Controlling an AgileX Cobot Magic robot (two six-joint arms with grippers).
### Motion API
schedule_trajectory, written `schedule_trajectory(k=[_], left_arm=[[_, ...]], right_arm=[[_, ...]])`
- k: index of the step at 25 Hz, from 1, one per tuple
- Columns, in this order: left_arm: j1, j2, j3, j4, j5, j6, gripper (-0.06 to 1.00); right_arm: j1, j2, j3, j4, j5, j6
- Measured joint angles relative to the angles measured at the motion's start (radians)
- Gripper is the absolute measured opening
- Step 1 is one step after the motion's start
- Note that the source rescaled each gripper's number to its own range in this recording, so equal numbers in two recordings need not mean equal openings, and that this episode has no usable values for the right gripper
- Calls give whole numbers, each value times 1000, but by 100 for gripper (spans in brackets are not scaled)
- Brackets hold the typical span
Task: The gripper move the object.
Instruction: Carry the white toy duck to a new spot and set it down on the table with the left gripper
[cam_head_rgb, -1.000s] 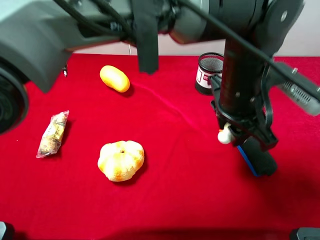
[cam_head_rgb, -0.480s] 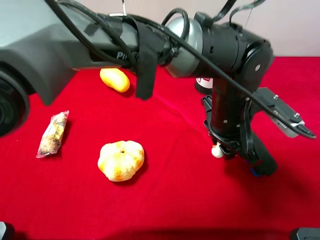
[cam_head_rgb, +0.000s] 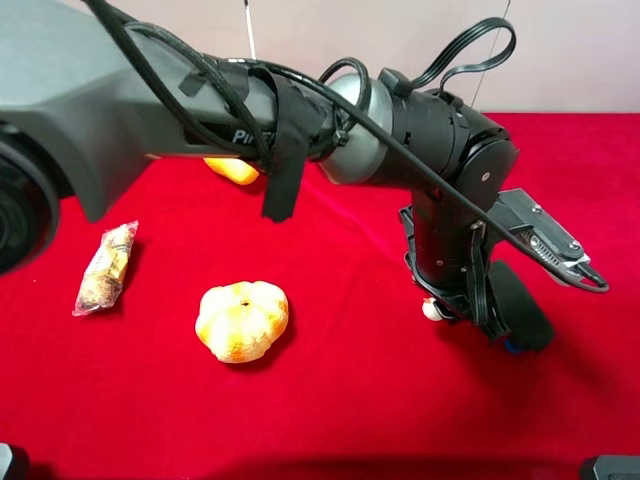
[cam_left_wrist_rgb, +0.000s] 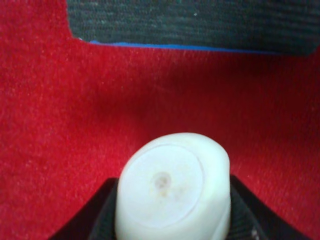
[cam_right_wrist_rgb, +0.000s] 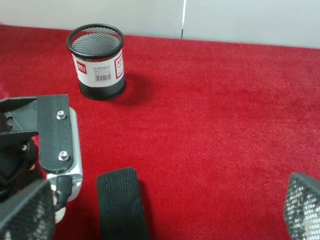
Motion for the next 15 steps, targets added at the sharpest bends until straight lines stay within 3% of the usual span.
schedule_trajectory(k=[15], left_arm=[[0, 3, 41, 1, -47, 0, 0]], right_arm=[[0, 0, 0, 0, 0, 0]])
